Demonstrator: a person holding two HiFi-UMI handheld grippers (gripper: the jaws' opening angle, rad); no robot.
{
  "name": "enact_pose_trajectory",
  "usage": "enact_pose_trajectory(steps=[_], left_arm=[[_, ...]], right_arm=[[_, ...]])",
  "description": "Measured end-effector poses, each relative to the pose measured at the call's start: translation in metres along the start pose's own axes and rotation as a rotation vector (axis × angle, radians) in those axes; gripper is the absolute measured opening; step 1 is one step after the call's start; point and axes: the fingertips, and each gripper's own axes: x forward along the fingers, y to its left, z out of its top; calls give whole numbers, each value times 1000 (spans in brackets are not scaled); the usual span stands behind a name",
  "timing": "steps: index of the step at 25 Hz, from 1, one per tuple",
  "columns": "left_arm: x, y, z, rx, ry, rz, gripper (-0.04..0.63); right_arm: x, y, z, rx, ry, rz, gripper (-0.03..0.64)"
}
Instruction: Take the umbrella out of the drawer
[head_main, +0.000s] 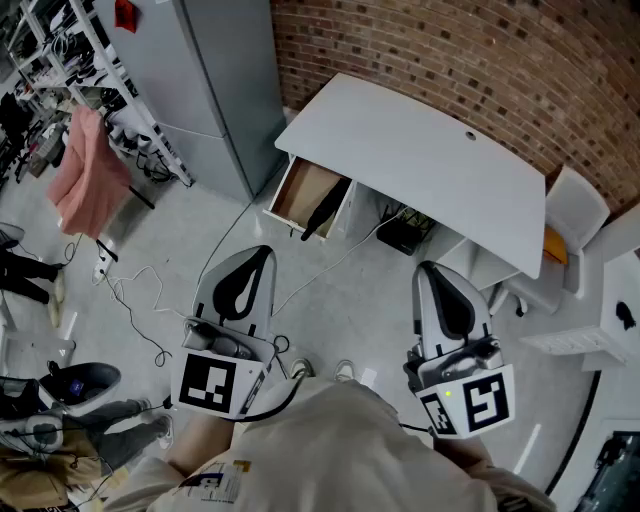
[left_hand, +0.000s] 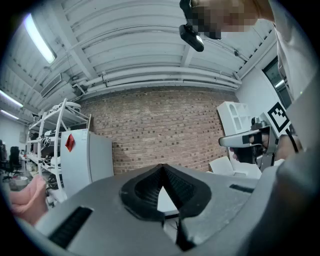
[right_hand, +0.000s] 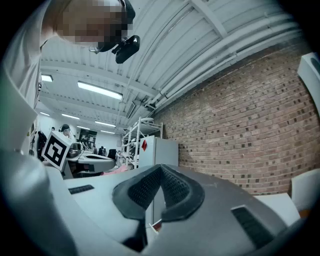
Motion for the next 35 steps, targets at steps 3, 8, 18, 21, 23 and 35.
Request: enact_pose_trajectory(steps=[3,8,18,21,23,35], left_arm=[[0,1,-1,4,5,-3,8],[0,-4,-8,1,42,-33,8],[-4,-13,-13,11,76,-55,8],[-2,-17,-11,8,77,-54,8],[-2,-21,-11,10,80,-55,8],[9,-48,-9,18,99,-45,8]], right_arm=[[-2,4,7,33,-47,27,8],[-3,7,5,33,-29,29,8],[-7,10,-8,52,11,39,8],[-9,9,-8,67,6,49,8],[-11,9,-10,68,9,56,8],[-23,-12,-23,145,58,105,8]])
